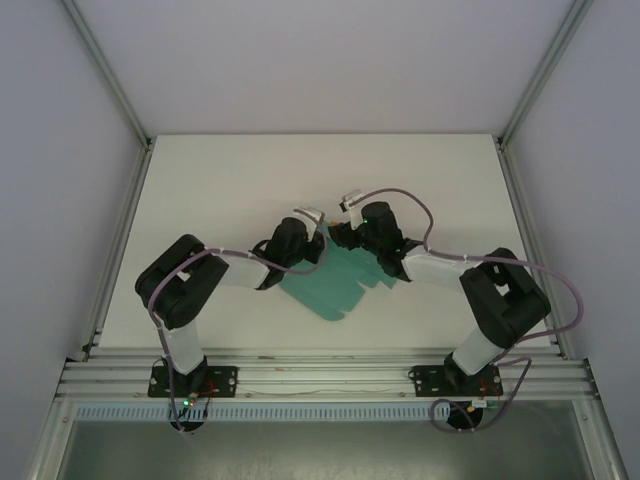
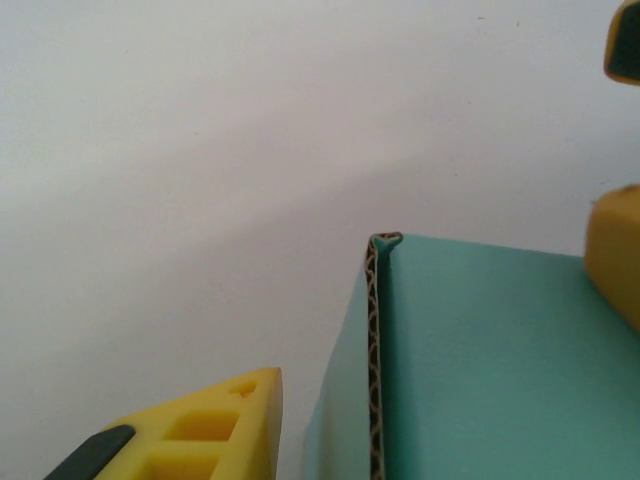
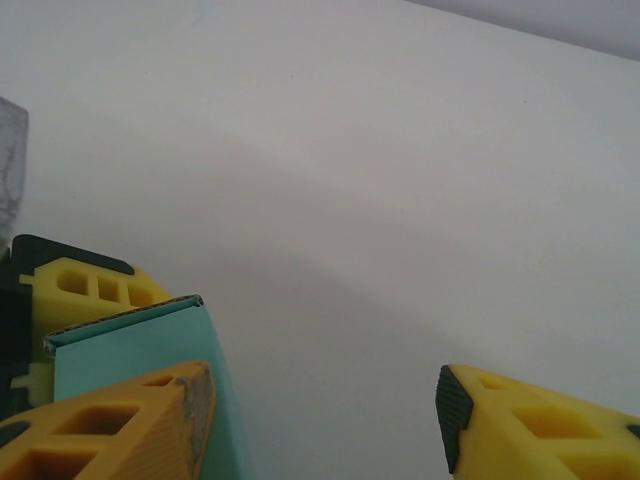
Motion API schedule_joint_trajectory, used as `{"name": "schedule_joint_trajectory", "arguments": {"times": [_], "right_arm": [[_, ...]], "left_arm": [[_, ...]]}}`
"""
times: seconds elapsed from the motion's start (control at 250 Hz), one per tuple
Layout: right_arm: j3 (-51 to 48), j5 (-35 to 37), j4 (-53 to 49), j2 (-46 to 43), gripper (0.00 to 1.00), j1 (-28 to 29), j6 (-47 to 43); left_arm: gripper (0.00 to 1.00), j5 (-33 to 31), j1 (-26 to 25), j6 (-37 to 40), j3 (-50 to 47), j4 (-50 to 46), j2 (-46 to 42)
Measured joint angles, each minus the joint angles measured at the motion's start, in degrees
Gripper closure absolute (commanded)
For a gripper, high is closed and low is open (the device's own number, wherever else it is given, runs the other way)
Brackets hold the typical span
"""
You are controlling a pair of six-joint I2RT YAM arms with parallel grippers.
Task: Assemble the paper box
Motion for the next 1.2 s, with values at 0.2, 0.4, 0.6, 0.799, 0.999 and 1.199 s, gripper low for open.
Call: {"name": "schedule_joint_trajectory", "arguments": {"times": [0.2, 0.4, 0.6, 0.799, 0.999, 1.199], "right_arm": [[-0.4, 0.9, 0.8, -0.1, 0.39, -0.1, -0.1], [-1.0, 0.9, 1.1, -0.4, 0.39, -0.3, 1.4], [-2.7, 1.8, 1.4, -1.9, 0.32, 0.2, 4.8], [-4.0, 7.4, -8.5, -10.5, 0.10, 0.8, 9.0], [-4.0, 14.7, -18.6, -27.5, 0.02, 0.8, 13.2], [-3.9, 18.2, -25.3, -35.1, 0.03, 0.7, 16.7]], "left_arm": [[1.00, -2.3, -1.1, 1.5, 3.8, -3.3, 2.3], [1.00, -5.7, -1.9, 0.5, 4.4, -2.4, 3.3], [1.00, -12.8, -3.1, -1.6, 3.4, -1.1, 3.4], [1.00, -16.5, -2.4, -5.0, 0.7, -3.4, -0.2], [1.00, -19.8, -1.7, -9.5, -0.7, -8.1, -8.0], [1.00, -20.6, -1.7, -12.6, -3.1, -10.4, -13.3]]}}
